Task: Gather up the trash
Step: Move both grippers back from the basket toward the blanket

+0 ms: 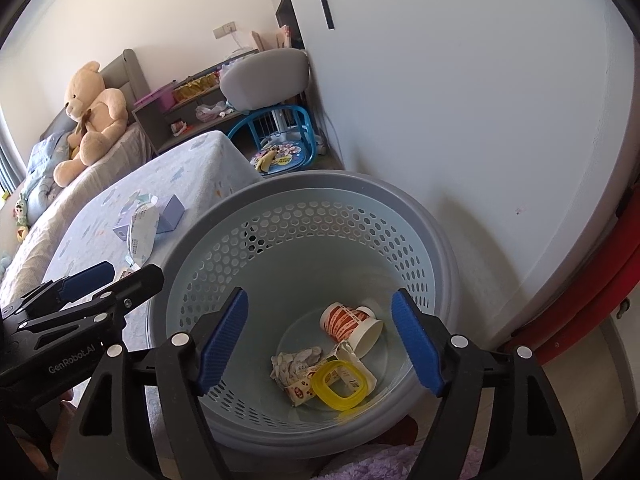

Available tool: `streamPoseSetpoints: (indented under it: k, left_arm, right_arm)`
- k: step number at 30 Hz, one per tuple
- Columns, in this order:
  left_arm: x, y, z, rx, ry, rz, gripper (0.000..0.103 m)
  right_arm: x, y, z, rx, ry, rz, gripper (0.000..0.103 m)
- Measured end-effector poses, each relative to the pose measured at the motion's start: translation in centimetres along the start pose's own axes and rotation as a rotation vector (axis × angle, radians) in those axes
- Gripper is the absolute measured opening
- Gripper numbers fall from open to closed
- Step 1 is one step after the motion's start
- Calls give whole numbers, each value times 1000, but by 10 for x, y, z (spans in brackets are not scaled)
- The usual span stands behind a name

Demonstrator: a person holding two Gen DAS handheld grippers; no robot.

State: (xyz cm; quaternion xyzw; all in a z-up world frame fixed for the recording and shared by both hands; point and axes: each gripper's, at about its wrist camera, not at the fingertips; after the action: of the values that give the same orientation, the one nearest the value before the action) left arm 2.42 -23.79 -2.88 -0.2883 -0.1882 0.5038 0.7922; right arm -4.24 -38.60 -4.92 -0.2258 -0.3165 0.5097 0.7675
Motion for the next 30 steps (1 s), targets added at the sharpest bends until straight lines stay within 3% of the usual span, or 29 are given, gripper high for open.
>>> streamPoseSetpoints:
  k: [17,30]
  left_arm:
    - [18,4,11,-24,-20,29,73]
    - [76,16,6,5,-111,102,74]
  right_arm:
    - [4,2,7,-39,40,28,88]
    - [20,6,8,-56,75,80,93]
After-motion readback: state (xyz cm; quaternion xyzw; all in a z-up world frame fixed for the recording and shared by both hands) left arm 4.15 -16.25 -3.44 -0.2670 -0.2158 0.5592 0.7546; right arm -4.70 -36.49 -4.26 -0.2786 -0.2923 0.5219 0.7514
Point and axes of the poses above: each gripper's, at about its wrist camera, not at the fingertips, and z roughly against the way its jaws point, x to its left, y to its underside, and after that the axes turned 2 degrees about -y, right-handed
